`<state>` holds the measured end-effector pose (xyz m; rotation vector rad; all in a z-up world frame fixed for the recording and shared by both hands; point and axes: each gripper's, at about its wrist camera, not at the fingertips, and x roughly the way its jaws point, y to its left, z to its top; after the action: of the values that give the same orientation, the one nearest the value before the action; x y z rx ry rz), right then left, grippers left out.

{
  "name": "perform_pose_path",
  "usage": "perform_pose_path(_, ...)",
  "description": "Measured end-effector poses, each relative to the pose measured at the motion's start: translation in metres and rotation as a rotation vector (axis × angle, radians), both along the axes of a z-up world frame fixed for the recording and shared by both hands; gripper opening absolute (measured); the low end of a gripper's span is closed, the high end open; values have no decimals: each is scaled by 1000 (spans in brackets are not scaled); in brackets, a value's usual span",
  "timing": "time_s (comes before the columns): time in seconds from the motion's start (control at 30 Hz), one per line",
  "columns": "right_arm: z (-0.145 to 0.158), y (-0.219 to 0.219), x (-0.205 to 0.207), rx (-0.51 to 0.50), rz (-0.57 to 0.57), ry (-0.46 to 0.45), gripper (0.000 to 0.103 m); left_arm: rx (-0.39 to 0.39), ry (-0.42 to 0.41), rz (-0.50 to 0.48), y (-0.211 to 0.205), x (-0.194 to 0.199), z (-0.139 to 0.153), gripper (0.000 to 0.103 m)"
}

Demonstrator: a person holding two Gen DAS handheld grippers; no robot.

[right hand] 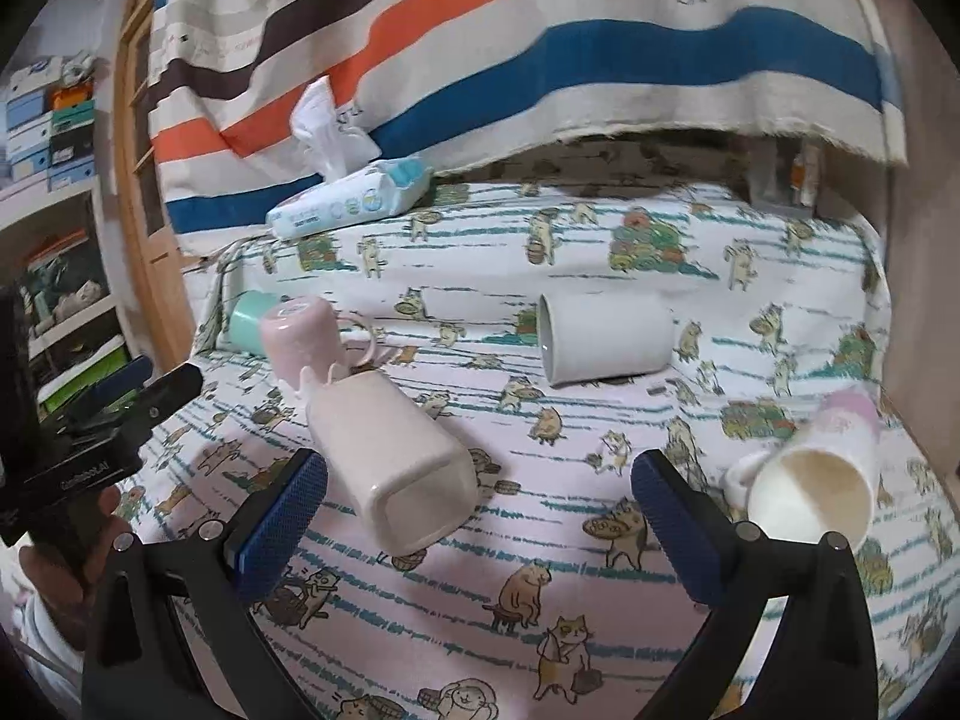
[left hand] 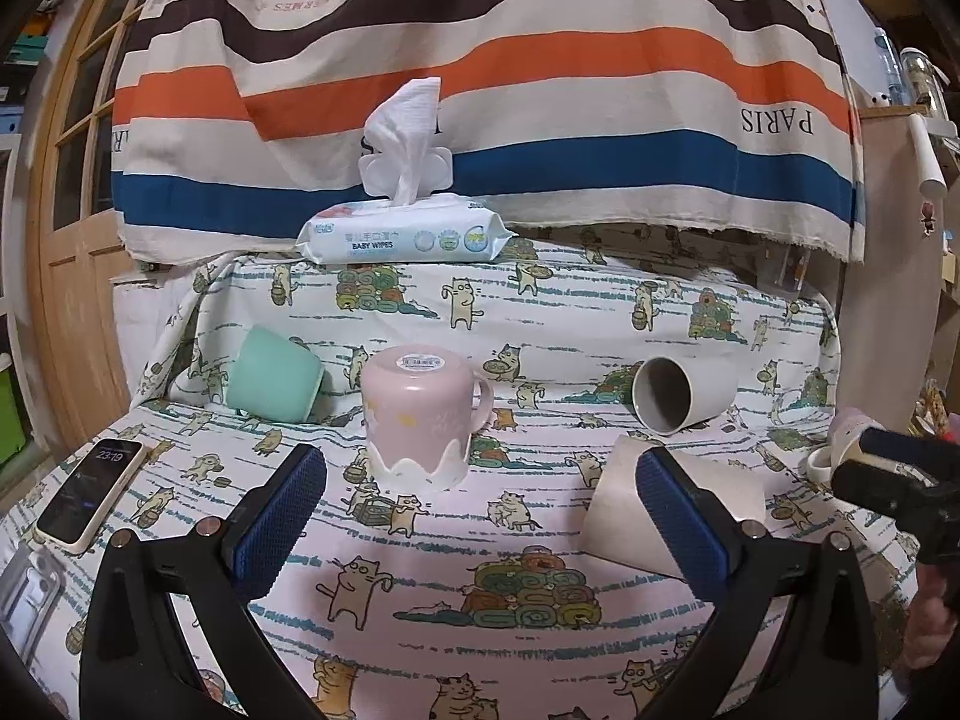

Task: Flip cup upside down
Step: 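Move the open right gripper down around the beige square cup lying sideways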

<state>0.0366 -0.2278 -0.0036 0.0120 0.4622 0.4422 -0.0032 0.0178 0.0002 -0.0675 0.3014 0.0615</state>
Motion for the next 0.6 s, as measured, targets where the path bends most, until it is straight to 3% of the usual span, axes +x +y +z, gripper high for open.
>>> perform_pose_path(0.13, -1, 3, 11, 1, 63, 57, 102, 3, 1, -12, -1, 0, 0, 103)
perform_pose_path(0.33, 0, 23, 32, -85, 153, 135, 102, 1, 13, -26, -1, 1, 0, 103)
perform_pose_path(0.47, 4, 45, 40, -303, 203, 107, 102, 12, 7, -21, -3, -1, 0, 103)
perform_pose_path(0.6, 4, 50, 58, -322, 311, 198, 102, 27, 8, -24, -6, -1, 0, 103)
